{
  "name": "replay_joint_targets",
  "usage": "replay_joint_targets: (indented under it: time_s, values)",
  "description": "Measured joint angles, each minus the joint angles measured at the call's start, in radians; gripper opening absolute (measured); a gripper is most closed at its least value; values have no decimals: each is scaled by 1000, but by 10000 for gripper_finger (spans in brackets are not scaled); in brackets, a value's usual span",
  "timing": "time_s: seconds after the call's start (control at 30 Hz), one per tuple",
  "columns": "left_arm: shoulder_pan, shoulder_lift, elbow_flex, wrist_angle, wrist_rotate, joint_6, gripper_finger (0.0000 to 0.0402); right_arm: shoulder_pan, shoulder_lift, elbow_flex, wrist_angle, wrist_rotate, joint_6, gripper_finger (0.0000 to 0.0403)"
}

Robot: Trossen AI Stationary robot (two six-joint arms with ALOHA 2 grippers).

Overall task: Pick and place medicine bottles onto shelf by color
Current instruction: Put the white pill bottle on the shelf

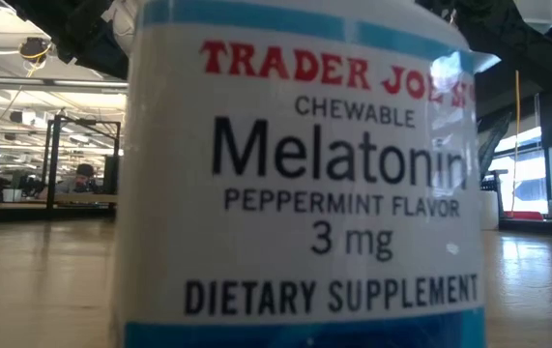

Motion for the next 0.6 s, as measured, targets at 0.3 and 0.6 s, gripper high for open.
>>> replay_joint_targets:
  time_s: [0.3, 0.6]
  values:
    - [0, 0, 0, 0, 0, 0, 112, 1, 45, -1, 15, 2, -45, 178]
    - [0, 0, 0, 0, 0, 0, 112, 1, 77, -2, 19, -6, -49, 178]
